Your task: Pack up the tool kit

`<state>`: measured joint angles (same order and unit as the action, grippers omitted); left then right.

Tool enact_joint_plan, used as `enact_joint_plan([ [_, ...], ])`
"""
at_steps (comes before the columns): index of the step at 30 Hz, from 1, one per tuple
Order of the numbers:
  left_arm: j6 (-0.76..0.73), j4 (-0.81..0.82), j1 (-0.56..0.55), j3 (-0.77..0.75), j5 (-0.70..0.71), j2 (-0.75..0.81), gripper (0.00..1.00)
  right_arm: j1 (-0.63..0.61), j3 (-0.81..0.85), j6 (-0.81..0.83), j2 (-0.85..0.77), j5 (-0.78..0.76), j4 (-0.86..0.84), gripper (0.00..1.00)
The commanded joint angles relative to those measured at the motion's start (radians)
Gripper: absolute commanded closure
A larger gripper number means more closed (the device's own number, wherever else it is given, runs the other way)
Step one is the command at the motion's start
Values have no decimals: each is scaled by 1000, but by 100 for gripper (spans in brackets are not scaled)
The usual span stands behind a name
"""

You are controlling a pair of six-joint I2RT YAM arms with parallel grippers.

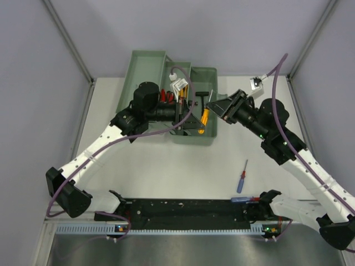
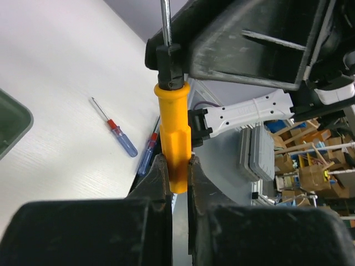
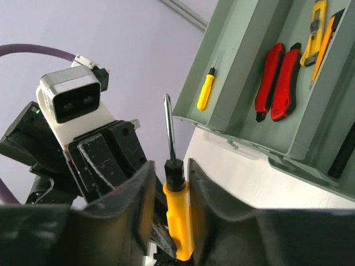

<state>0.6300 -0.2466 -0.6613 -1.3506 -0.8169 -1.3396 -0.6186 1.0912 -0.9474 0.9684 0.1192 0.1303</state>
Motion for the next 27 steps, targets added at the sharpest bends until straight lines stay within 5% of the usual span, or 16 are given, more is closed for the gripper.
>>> enact_joint_plan([
  [1,-58,-20,-4,-56,116,8,100,3,-4,2,-16,-42,23,59],
  [3,-107,-90,0,-102,192,5,100,3,-11,1,-30,-94,61,36],
  [6,-186,-258,18,-175,353,-13,100,3,-27,7,-68,-186,109,24],
  [14,-243,-480,314,-311,381,-99,100,3,-63,-25,-131,-426,339,27],
  [27,-426,-576,396,-447,849,-309,100,17,-178,-120,-165,-492,499,32],
])
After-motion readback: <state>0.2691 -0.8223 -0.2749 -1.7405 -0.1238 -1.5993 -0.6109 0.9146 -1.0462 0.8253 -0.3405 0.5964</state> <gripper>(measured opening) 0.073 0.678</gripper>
